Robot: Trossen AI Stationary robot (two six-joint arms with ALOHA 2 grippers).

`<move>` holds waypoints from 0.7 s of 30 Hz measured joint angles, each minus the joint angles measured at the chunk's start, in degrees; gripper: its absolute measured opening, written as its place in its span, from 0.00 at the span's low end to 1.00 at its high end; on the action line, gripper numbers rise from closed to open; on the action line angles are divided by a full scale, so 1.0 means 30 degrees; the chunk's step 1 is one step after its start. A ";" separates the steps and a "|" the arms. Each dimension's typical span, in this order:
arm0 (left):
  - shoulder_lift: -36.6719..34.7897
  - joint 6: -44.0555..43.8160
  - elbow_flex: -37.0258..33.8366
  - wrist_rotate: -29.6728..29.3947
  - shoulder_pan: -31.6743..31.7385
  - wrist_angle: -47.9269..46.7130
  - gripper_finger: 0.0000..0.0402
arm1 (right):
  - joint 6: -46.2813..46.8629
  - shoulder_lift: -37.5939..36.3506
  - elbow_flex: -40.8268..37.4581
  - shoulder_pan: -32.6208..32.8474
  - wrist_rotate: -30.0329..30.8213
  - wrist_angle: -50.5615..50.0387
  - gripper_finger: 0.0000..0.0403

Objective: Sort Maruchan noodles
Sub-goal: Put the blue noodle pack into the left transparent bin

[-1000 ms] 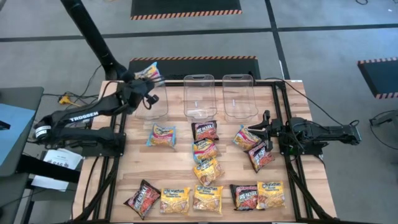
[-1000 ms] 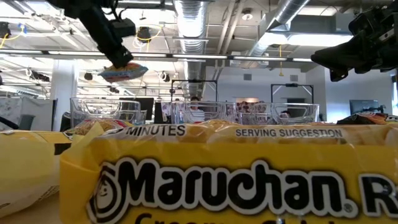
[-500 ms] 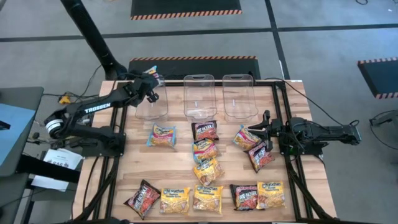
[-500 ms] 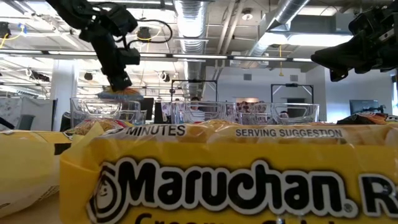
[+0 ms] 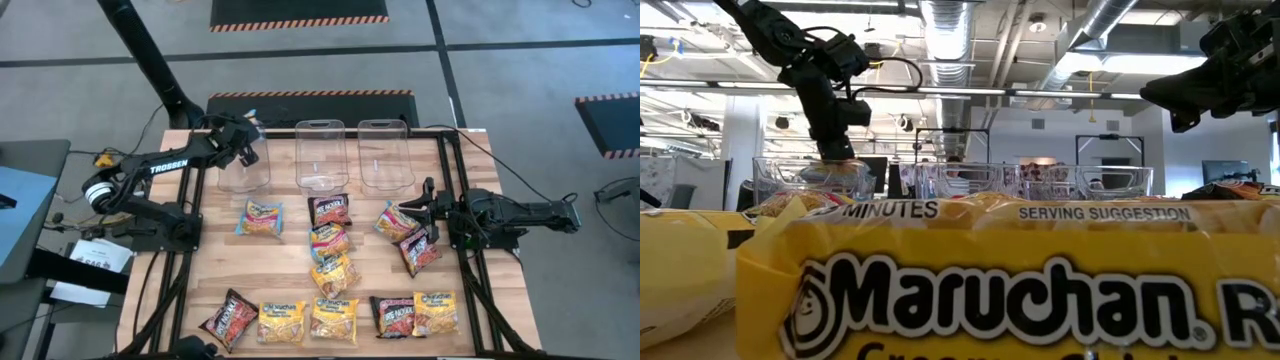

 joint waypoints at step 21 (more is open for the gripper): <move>-0.0007 -0.0888 0.0000 0.3542 0.2242 -0.1131 0.00 | -0.0016 -0.0002 0.0000 -0.0001 0.0000 0.0007 0.24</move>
